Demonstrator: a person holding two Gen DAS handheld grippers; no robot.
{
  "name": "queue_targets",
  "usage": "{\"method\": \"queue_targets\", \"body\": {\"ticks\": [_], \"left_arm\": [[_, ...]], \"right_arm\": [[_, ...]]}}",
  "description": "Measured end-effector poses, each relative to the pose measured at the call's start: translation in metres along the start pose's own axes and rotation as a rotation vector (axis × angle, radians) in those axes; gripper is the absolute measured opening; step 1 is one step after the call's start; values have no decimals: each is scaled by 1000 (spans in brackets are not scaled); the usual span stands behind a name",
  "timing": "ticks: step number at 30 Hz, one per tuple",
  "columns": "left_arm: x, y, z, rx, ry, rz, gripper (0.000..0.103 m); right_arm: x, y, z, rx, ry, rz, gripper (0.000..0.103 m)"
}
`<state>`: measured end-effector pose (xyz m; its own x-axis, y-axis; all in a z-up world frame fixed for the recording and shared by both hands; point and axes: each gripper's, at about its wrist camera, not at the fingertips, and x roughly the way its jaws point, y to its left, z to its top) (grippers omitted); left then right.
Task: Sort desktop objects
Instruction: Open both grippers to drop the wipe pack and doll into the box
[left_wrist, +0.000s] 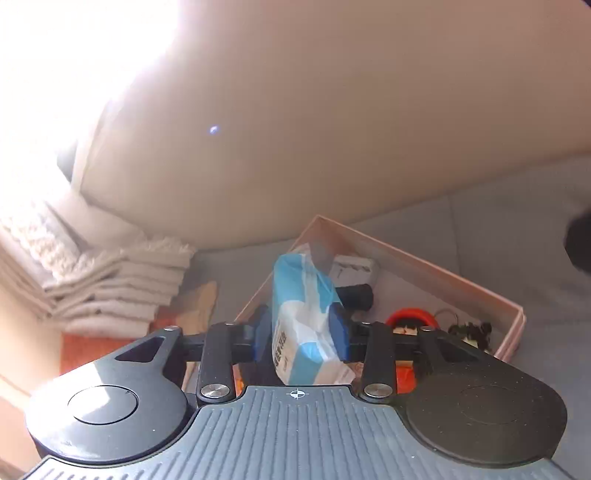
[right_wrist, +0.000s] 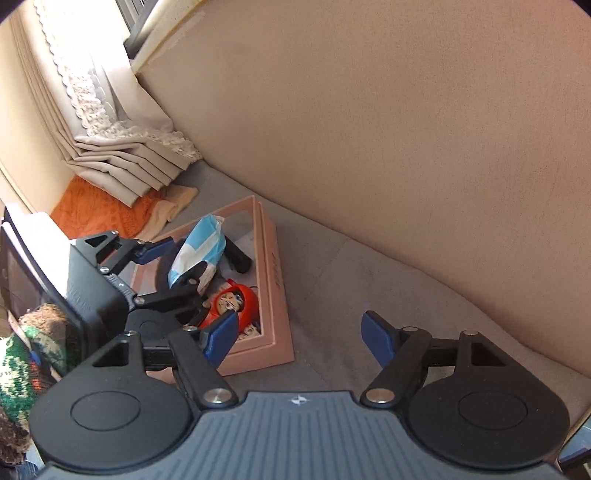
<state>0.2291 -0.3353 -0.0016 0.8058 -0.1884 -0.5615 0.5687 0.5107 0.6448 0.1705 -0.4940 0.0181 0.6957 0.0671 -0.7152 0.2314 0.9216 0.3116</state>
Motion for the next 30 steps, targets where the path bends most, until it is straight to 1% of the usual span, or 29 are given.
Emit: {"method": "queue_targets", "body": {"ticks": [1, 3, 7, 10, 11, 12, 14, 15, 16, 17, 18, 20, 21, 23, 24, 25, 26, 28, 29, 30], "left_arm": [[0, -2, -2, 10, 17, -30, 53], [-3, -4, -8, 1, 37, -77, 53], [-15, 2, -22, -69, 43, -189, 59], [-15, 4, -27, -108, 45, -206, 58], [-13, 7, -27, -137, 51, -221, 58], [-12, 12, -27, -185, 57, -248, 62], [-17, 22, -31, -345, 62, -319, 65], [-19, 28, -34, -414, 74, -330, 68], [-22, 32, -37, -473, 93, -321, 75], [-24, 36, -42, -520, 120, -296, 78], [-26, 40, -45, -553, 143, -268, 82], [-33, 53, -55, -616, 163, -219, 83], [-37, 59, -61, -640, 165, -208, 85], [-44, 69, -70, -664, 173, -202, 90], [-48, 71, -76, -665, 176, -206, 93], [-54, 73, -82, -665, 182, -207, 94], [-57, 74, -87, -666, 186, -208, 95], [-58, 76, -97, -673, 188, -220, 95], [-60, 78, -102, -684, 191, -224, 95], [-60, 78, -106, -694, 194, -228, 95]], "right_arm": [[2, 0, 0, 8, 8, 6, 78], [4, -4, 2, 36, 26, 22, 79], [-1, -7, 5, 72, 2, 13, 81], [-3, -11, 6, 94, -15, -2, 81], [-4, -11, 7, 89, -18, -4, 81], [-4, -10, 7, 81, -22, -6, 81], [-5, -6, 8, 47, -28, 0, 81], [-4, -3, 11, 33, -29, 13, 81], [-3, 1, 15, 17, -32, 34, 80], [-1, 7, 21, -9, -37, 61, 71], [4, 18, 29, -61, -41, 91, 58], [21, 42, 44, -152, -39, 130, 50], [35, 56, 51, -178, -12, 152, 50], [69, 88, 62, -214, 107, 184, 51], [86, 100, 70, -220, 154, 166, 55], [101, 112, 75, -217, 179, 128, 59], [114, 120, 80, -210, 200, 97, 67], [137, 135, 83, -205, 237, 51, 70], [146, 142, 83, -222, 258, 13, 72], [156, 147, 81, -236, 285, -31, 73]]}}
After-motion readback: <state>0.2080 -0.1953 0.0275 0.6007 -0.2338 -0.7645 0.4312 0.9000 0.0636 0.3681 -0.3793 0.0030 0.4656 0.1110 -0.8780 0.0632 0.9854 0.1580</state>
